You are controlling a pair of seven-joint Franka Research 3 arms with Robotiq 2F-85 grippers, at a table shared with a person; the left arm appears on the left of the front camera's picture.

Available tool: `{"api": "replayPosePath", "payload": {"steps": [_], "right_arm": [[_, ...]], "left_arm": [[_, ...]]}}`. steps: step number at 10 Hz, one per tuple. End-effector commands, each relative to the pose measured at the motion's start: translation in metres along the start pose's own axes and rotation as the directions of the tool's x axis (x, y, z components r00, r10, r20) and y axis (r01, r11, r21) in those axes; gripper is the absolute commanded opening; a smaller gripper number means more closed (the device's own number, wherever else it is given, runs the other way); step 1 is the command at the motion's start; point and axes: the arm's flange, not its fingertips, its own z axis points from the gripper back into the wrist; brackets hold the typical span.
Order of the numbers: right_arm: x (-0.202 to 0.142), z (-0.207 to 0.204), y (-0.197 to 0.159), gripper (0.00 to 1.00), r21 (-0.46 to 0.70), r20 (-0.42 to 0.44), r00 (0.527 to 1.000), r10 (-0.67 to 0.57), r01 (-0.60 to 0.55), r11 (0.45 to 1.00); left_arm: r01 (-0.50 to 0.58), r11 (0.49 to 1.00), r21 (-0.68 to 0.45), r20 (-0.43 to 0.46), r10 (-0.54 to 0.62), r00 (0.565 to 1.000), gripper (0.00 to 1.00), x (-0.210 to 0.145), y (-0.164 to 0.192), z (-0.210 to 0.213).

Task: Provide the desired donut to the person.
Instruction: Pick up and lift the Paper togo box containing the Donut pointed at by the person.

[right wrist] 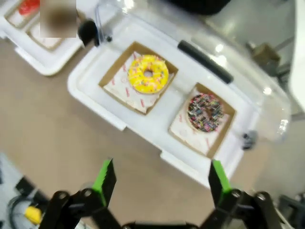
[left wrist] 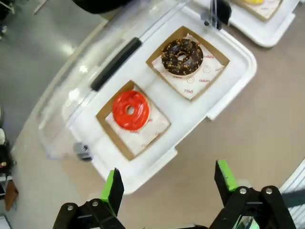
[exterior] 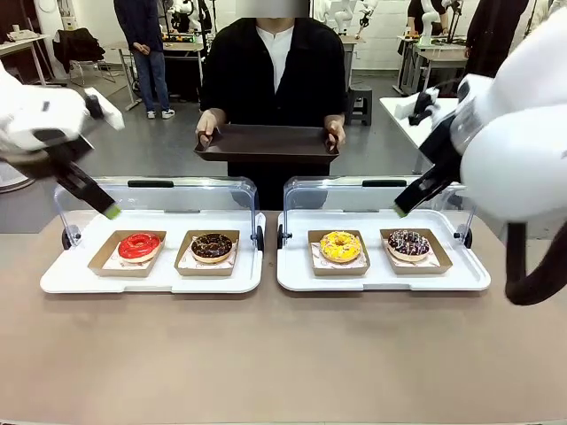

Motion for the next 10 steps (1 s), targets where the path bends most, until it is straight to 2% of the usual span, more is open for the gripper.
{"api": "replayPosePath", "payload": {"steps": [1,3,4,5,8,9,10], "right_arm": [[0.002,0.034,0.002,1.0,-0.028,-0.064,0.998,0.019,-0.02,0.999],[-0.007,0.059,0.006,1.0,-0.034,-0.044,0.999,0.024,-0.026,0.999],[-0.009,0.052,0.006,1.0,-0.109,-0.023,1.0,0.013,-0.016,0.994],[-0.002,0.058,0.002,1.0,-0.013,-0.045,0.999,0.017,-0.017,1.0],[-0.004,0.064,0.002,1.0,-0.032,-0.037,0.999,0.021,-0.022,0.999],[0.002,0.076,-0.014,1.0,0.065,0.013,1.0,0.017,-0.017,0.998],[0.006,0.09,-0.032,1.0,0.139,0.022,1.0,0.022,-0.025,0.99]], "left_arm": [[0.026,0.998,0.051,-0.024,-0.024,0.999,1.0,0.003,0.017,0.034],[0.01,0.997,0.074,-0.01,-0.01,1.0,1.0,-0.001,0.019,0.054],[-0.011,0.993,0.119,0.012,0.009,1.0,1.0,-0.003,0.015,0.041],[-0.004,0.999,0.051,0.0,0.004,1.0,1.0,0.003,0.019,0.059],[-0.006,0.998,0.061,0.006,0.005,1.0,1.0,0.002,0.019,0.058],[0.006,1.0,-0.015,0.049,-0.006,0.999,1.0,0.003,0.031,0.064],[0.023,0.998,-0.067,0.104,-0.016,0.994,1.0,0.002,0.048,0.078]]}}
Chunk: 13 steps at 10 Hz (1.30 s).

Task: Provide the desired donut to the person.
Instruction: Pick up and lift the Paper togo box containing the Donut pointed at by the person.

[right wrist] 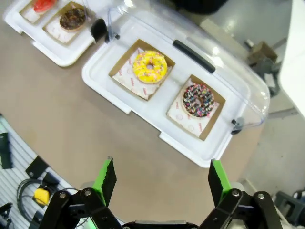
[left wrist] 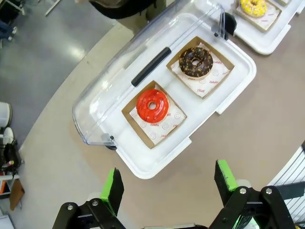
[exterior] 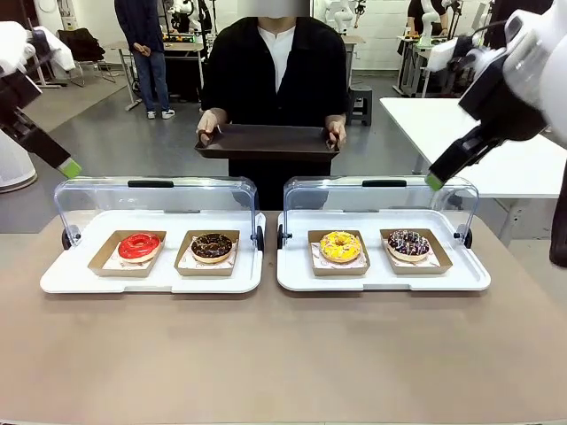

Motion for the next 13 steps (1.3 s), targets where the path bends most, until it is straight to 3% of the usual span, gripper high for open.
{"api": "replayPosePath", "payload": {"steps": [1,4,7,10,12,13], "right_arm": [[0.008,0.026,-0.037,1.0,0.191,0.046,0.998,0.037,-0.045,0.981],[0.008,0.053,-0.102,1.0,0.47,0.179,0.977,0.12,-0.192,0.862],[-0.001,0.052,-0.158,1.0,0.639,0.271,0.959,0.088,-0.247,0.728],[-0.016,0.037,-0.184,1.0,0.644,0.479,0.874,0.084,-0.414,0.643],[-0.023,0.02,-0.191,1.0,0.644,0.501,0.863,0.069,-0.425,0.636],[-0.027,0.012,-0.192,1.0,0.637,0.504,0.859,0.085,-0.437,0.635]], "left_arm": [[0.087,0.985,-0.15,0.109,-0.071,0.992,1.0,0.0,0.032,0.023],[0.243,0.887,-0.392,0.277,-0.138,0.951,1.0,-0.007,0.08,0.047],[0.367,0.785,-0.498,0.446,-0.131,0.885,1.0,-0.018,0.109,0.061],[0.418,0.736,-0.532,0.587,-0.036,0.809,1.0,-0.03,0.124,0.053],[0.425,0.739,-0.523,0.644,0.015,0.765,1.0,-0.043,0.128,0.043],[0.391,0.778,-0.492,0.619,-0.004,0.786,1.0,-0.045,0.127,0.033]]}}
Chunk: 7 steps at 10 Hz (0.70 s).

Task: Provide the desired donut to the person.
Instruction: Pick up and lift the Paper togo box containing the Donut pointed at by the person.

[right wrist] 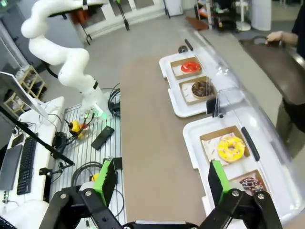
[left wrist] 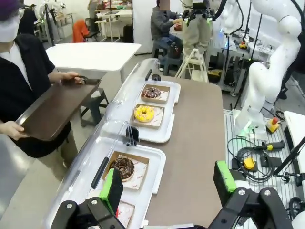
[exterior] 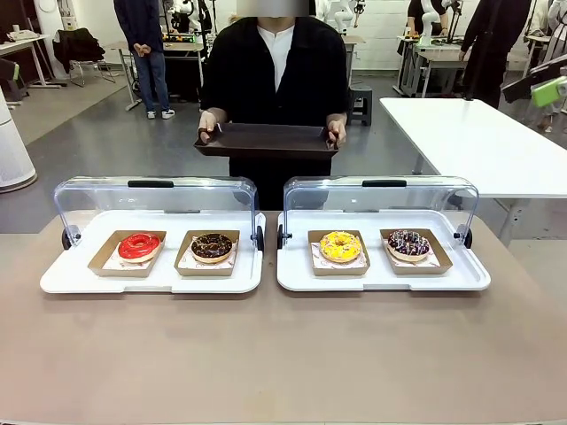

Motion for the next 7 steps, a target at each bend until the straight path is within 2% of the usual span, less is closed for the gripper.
{"api": "replayPosePath", "payload": {"steps": [1,4,7], "right_arm": [[-0.008,-0.009,-0.009,1.0,0.001,-0.027,1.0,-0.002,0.003,1.0],[-0.023,-0.018,-0.021,1.0,-0.039,-0.091,0.994,-0.064,0.061,0.997],[-0.03,-0.017,-0.022,1.0,-0.046,-0.106,0.992,-0.067,0.062,0.997]], "left_arm": [[0.008,0.997,0.071,-0.058,-0.004,0.998,1.0,-0.012,0.003,-0.017],[0.004,0.981,0.192,-0.149,0.025,0.988,1.0,-0.027,0.014,-0.021],[0.002,0.978,0.207,-0.184,0.037,0.982,1.0,-0.034,0.019,-0.01]]}}
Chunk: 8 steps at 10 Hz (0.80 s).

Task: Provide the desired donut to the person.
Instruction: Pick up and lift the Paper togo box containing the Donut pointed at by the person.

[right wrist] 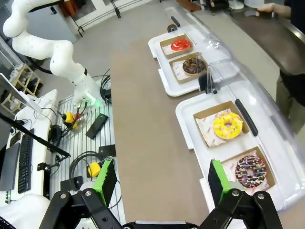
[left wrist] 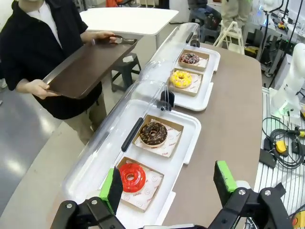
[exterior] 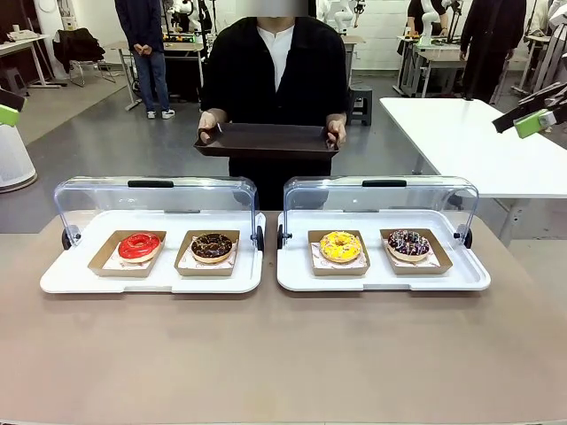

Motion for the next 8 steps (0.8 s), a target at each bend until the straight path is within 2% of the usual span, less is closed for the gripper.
{"api": "replayPosePath", "payload": {"steps": [1,2,3,8], "right_arm": [[-0.0071,-0.002,0.0021,1.0,-0.014,-0.023,1.0,0.008,-0.009,1.0],[-0.0075,-0.0024,0.0017,1.0,-0.005,-0.029,0.999,0.016,-0.016,1.0],[-0.0009,0.0012,0.0,1.0,-0.004,0.0,1.0,-0.003,0.003,1.0],[-0.0009,0.0012,0.0,1.0,-0.004,0.0,1.0,-0.003,0.003,1.0]], "left_arm": [[0.013,1.0,0.009,-0.047,-0.013,0.999,1.0,-0.0054,-0.0005,0.0029],[0.011,1.0,0.021,-0.073,-0.009,0.997,1.0,-0.007,-0.0019,0.0034],[0.001,1.0,0.005,-0.016,-0.001,1.0,1.0,-0.0026,0.0006,0.0019],[0.001,1.0,0.005,-0.016,-0.001,1.0,1.0,-0.0026,0.0006,0.0019]]}}
